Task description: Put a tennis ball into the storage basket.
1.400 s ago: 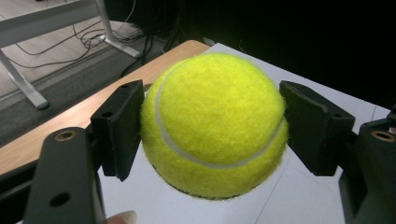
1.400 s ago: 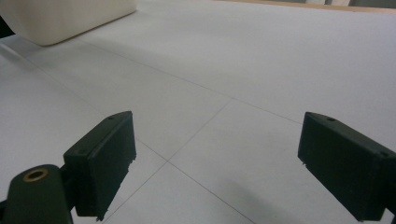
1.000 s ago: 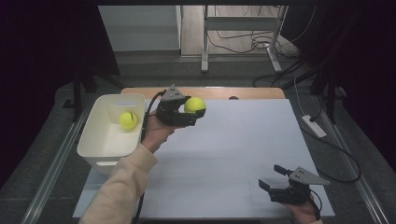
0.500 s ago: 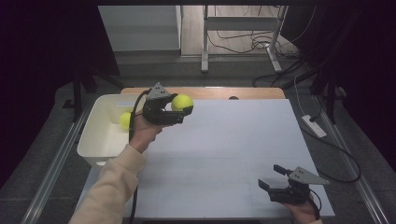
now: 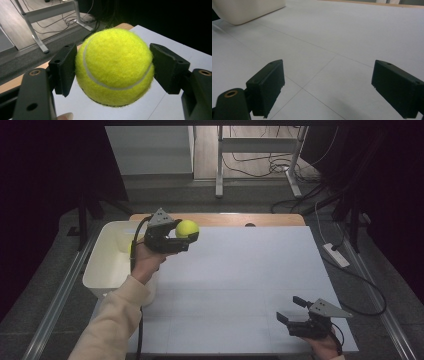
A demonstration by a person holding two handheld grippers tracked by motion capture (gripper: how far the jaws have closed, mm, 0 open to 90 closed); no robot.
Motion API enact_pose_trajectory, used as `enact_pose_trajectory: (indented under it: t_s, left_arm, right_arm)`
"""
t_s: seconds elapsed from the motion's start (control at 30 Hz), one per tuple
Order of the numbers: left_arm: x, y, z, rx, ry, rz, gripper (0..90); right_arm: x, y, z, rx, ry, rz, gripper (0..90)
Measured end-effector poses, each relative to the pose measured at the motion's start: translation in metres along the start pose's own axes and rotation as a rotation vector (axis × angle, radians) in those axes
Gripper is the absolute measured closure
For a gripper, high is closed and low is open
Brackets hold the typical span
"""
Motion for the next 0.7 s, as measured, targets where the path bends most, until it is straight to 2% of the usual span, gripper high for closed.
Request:
enact_pose_trajectory:
  t_s: [0.7]
  left_arm:
    - [0.017, -0.014, 0.004, -0.008, -0.025, -0.044, 27.0]
  right_arm:
    - [0.0, 0.0, 0.0, -0.002, -0.001, -0.001, 10.9]
Point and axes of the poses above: each handheld gripper's, and its own axes: y roughly forward along the jaws, z roughly out of its underside, x roughly to its left, the point moved 7 cm from there along y, roughly forward along the jaws, and after that the axes turned 15 degrees about x, right-handed, at the moved point
